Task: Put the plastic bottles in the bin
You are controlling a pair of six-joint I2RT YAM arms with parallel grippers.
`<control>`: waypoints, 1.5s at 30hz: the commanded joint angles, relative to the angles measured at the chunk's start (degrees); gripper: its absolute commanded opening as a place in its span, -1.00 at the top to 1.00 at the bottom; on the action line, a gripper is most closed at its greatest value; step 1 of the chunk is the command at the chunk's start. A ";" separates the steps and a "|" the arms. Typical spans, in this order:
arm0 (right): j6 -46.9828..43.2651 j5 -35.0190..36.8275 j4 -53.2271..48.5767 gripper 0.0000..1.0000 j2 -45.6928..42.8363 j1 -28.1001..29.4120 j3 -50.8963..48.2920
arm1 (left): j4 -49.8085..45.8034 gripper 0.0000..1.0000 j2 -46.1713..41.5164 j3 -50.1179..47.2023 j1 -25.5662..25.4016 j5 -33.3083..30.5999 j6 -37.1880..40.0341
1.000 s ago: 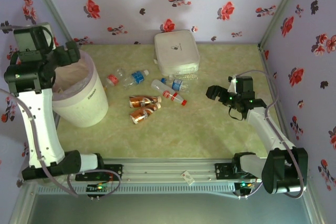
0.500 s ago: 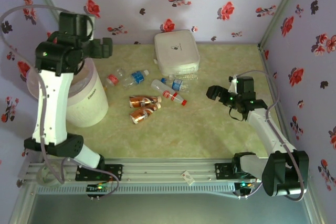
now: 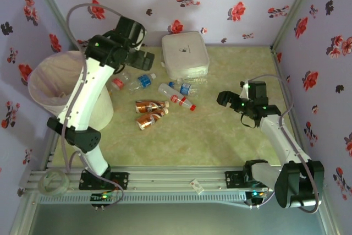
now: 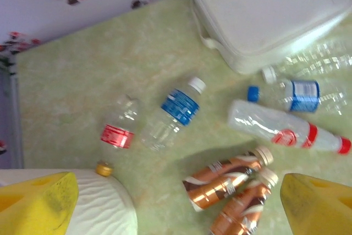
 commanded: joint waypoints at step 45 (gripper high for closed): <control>-1.29 2.04 -0.74 -0.98 -0.26 -0.58 1.20 | 33.87 -0.60 8.45 -56.54 -5.62 19.66 6.11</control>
